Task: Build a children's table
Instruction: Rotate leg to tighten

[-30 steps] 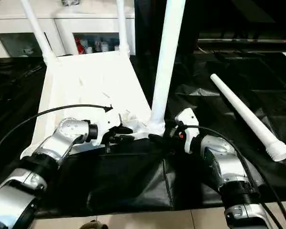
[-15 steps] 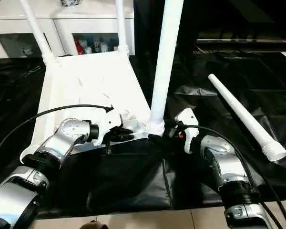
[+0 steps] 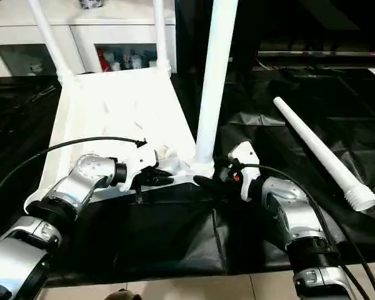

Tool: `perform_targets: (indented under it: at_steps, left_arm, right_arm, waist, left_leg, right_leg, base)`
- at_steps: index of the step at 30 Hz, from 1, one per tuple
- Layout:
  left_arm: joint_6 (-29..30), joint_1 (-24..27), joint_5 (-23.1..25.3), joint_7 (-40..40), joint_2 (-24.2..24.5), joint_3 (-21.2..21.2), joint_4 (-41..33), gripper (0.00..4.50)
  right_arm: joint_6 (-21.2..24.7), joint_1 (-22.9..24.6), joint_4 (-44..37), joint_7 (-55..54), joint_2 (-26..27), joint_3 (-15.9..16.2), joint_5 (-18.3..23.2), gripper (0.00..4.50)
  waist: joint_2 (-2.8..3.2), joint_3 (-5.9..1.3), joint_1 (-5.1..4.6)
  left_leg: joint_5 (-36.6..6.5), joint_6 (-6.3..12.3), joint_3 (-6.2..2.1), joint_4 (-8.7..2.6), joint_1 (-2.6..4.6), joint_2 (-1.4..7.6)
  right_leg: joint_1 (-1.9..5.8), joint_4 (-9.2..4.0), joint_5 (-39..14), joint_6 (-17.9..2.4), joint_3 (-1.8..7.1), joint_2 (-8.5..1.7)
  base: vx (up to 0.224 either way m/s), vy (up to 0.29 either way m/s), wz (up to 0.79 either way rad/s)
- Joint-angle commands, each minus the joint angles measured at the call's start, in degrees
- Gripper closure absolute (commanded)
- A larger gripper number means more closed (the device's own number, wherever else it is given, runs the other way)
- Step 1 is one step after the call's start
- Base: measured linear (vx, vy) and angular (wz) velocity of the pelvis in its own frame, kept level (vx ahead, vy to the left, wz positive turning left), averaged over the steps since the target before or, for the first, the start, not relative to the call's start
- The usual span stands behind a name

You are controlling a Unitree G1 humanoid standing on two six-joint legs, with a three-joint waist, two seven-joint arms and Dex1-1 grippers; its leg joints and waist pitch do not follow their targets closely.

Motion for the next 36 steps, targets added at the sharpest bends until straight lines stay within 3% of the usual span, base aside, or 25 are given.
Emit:
perform_targets:
  at_steps: [1,7,8,11,20,21,25,34,36]
  left_arm:
    - [-0.56,-0.07,1.91,0.90,0.76,-1.09,1.69,3.81]
    - [-0.71,-0.21,1.89,0.83,0.96,-0.89,2.26,3.81]
    - [-0.63,-0.20,1.86,0.85,0.95,-0.78,2.22,4.08]
    - [-0.54,-0.26,1.81,0.69,0.97,-0.55,2.37,4.22]
    - [0.45,-0.64,2.05,2.08,0.51,0.01,3.45,4.22]
    - [1.26,-0.85,1.84,1.66,0.41,0.09,3.64,3.84]
    - [1.18,-1.30,3.71,3.85,0.75,-0.68,4.57,3.65]
    - [2.71,-1.43,3.31,3.12,0.40,-0.58,4.99,3.65]
    - [2.74,-1.19,3.36,2.29,0.39,-0.73,4.66,3.99]
  right_arm:
    - [-0.53,-1.02,-0.02,0.08,0.07,0.34,-0.35,0.00]
    - [-0.54,-1.04,-0.06,0.13,0.19,0.41,-0.32,0.00]
    - [-0.53,-1.05,-0.05,0.15,0.20,0.40,-0.33,0.00]
    - [-0.52,-1.11,0.05,0.25,0.09,0.46,-0.46,0.00]
    - [-0.69,-1.28,0.29,0.37,0.00,0.31,-0.69,0.00]
    - [-0.76,-1.32,0.31,0.34,0.10,0.42,-0.77,0.00]
    - [-0.90,-1.14,0.10,0.35,0.30,0.68,-0.92,0.00]
    - [-0.89,-0.89,-0.23,0.52,0.22,0.72,-0.93,0.00]
    - [-0.96,-0.84,-0.22,0.59,0.12,0.70,-1.00,0.00]
  waist:
    - [-0.11,-3.88,-0.11]
    - [-0.16,-3.81,-0.15]
    - [-0.14,-3.82,-0.12]
    - [-0.21,-3.84,-0.15]
    - [-0.04,-3.69,-0.17]
    - [-0.05,-3.65,-0.21]
    - [-0.05,-3.59,-0.30]
    - [-0.03,-3.54,-0.48]
    - [-0.08,-3.55,-0.55]
  left_leg:
    - [-11.40,3.32,-0.39,-3.46,0.90,1.55]
    - [-12.21,2.81,-0.37,-3.55,0.93,1.48]
    - [-12.25,2.79,-0.38,-3.54,0.97,1.49]
    - [-11.92,2.96,-0.38,-3.56,0.96,1.53]
    - [-13.18,2.65,-0.36,-3.66,1.03,1.51]
    - [-13.68,2.47,-0.37,-3.73,1.06,1.53]
    - [-14.69,2.09,-0.47,-3.85,1.08,1.50]
    - [-15.10,2.07,-0.50,-3.95,1.05,1.46]
    - [-15.09,2.12,-0.50,-3.97,1.05,1.47]
  right_leg:
    - [3.35,-4.04,-5.34,-12.87,2.60,-3.41]
    - [3.31,-4.25,-7.47,-12.24,2.63,-3.44]
    - [3.31,-4.25,-7.49,-12.27,2.64,-3.47]
    - [3.28,-4.20,-7.26,-12.35,2.63,-3.45]
    - [3.19,-4.51,-9.59,-11.93,2.64,-3.52]
    - [3.14,-4.63,-10.43,-11.75,2.64,-3.50]
    - [3.10,-4.83,-11.88,-11.15,2.63,-3.49]
    - [3.00,-5.11,-13.82,-10.68,2.62,-3.51]
    - [2.98,-5.12,-13.79,-10.72,2.61,-3.50]
  base:
    - [0.000,0.000,0.00]
    - [0.000,0.000,0.00]
    - [0.000,0.000,0.00]
    - [0.000,0.000,0.00]
    - [0.000,0.000,0.00]
    - [0.000,0.000,0.00]
    - [0.000,0.000,0.00]
    - [0.000,0.000,0.00]
    - [0.000,0.000,0.00]
